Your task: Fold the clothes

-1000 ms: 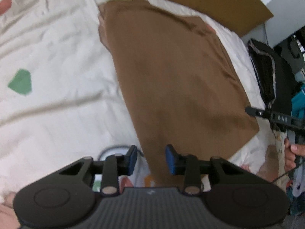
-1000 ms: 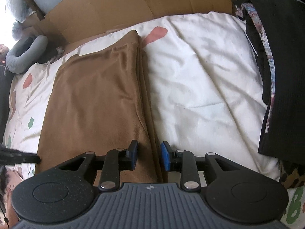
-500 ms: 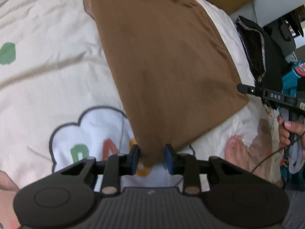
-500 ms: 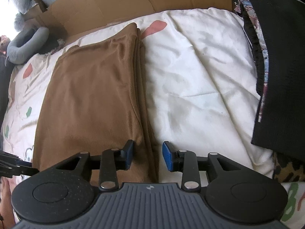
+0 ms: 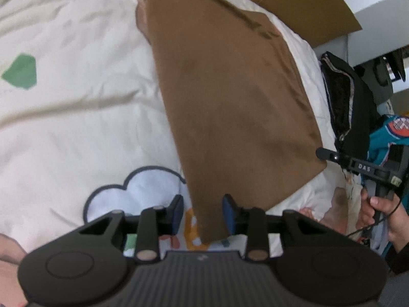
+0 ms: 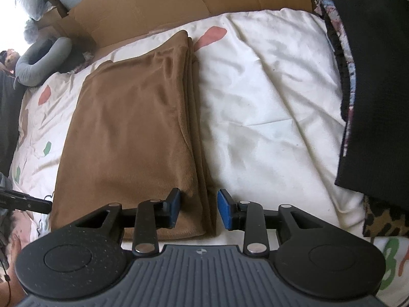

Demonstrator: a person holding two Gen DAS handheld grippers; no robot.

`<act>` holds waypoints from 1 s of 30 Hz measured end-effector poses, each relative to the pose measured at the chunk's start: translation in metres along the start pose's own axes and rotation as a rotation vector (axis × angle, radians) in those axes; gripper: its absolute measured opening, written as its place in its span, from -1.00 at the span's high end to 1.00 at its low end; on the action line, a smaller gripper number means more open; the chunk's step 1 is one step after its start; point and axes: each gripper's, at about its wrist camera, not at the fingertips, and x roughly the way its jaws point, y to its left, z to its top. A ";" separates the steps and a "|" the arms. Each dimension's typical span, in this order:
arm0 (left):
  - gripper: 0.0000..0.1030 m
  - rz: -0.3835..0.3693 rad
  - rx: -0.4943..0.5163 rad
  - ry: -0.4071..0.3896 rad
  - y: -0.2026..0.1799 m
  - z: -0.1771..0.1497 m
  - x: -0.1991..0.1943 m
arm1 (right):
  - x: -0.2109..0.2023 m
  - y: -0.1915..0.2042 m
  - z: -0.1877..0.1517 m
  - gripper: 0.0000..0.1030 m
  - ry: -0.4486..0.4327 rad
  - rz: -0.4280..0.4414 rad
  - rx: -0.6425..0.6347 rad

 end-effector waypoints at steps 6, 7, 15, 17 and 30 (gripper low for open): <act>0.31 -0.059 -0.061 0.000 0.009 -0.008 0.008 | 0.016 -0.006 0.000 0.19 0.034 0.011 0.021; 0.31 -0.071 -0.069 0.000 0.011 -0.009 0.009 | 0.019 -0.007 0.000 0.16 0.043 0.017 0.022; 0.25 -0.150 -0.148 -0.022 0.017 -0.009 0.019 | 0.024 -0.010 0.004 0.13 0.066 0.055 0.038; 0.25 -0.179 -0.184 -0.033 0.023 -0.010 0.019 | 0.025 -0.011 0.005 0.38 0.071 0.064 0.042; 0.15 -0.230 -0.224 -0.060 0.027 -0.014 0.025 | 0.033 -0.031 0.009 0.31 0.099 0.158 0.138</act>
